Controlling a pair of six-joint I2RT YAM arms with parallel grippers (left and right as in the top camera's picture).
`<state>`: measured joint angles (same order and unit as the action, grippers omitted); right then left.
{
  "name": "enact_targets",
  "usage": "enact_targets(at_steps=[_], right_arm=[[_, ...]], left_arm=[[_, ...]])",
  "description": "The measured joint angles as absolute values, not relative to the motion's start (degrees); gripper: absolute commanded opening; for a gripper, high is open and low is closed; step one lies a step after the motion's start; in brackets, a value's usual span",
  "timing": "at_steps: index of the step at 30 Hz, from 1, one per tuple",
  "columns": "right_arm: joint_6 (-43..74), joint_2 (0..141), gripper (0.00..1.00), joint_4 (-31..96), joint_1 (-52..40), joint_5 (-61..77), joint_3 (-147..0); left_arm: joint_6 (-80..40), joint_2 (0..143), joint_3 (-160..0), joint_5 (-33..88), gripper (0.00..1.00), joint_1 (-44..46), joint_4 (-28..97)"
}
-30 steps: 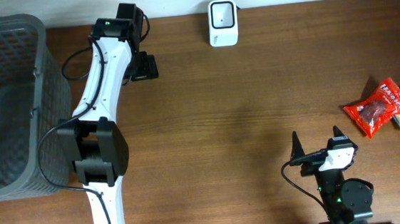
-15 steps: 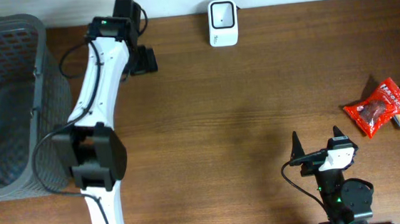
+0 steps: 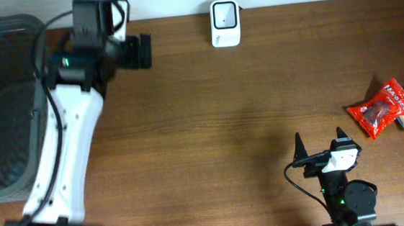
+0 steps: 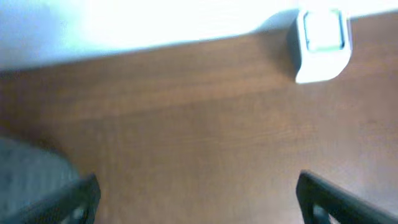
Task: Scan the item barcode
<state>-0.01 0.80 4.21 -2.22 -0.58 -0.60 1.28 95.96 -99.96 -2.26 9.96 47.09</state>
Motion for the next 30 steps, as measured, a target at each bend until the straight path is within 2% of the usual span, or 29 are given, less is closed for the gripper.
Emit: enact_targets(at_steps=[1,4,9,13,17,25,30], right_arm=[[0.0,0.8,0.98,4.2,-2.2,-0.6,-0.6],[-0.1,0.8,0.98,4.2,-2.2,-0.6,-0.6],[0.0,0.7,0.98,4.2,-2.2,-0.6,-0.6],[0.0,0.6,0.98,4.2,-2.2,-0.6,-0.6],[0.0,0.6,0.98,4.2,-2.2,-0.6,-0.6],[-0.1,0.6,0.98,4.3,-2.2,-0.6,-0.6],[0.0,0.6,0.98,4.2,-2.2,-0.6,-0.6]], left_arm=[[2.1,94.5,-96.6,-1.4,0.99,9.9,44.2],[8.6,85.9,-76.4,5.2,0.99,9.9,24.4],[14.3,69.6,-53.5,10.3,0.99,9.9,10.3],[16.2,50.5,-40.7,11.1,0.99,9.1,9.6],[16.8,35.8,-36.4,9.7,0.99,6.9,12.8],[17.0,24.8,-24.6,6.4,0.99,4.8,11.7],[17.0,15.8,-12.8,7.3,0.99,2.4,0.4]])
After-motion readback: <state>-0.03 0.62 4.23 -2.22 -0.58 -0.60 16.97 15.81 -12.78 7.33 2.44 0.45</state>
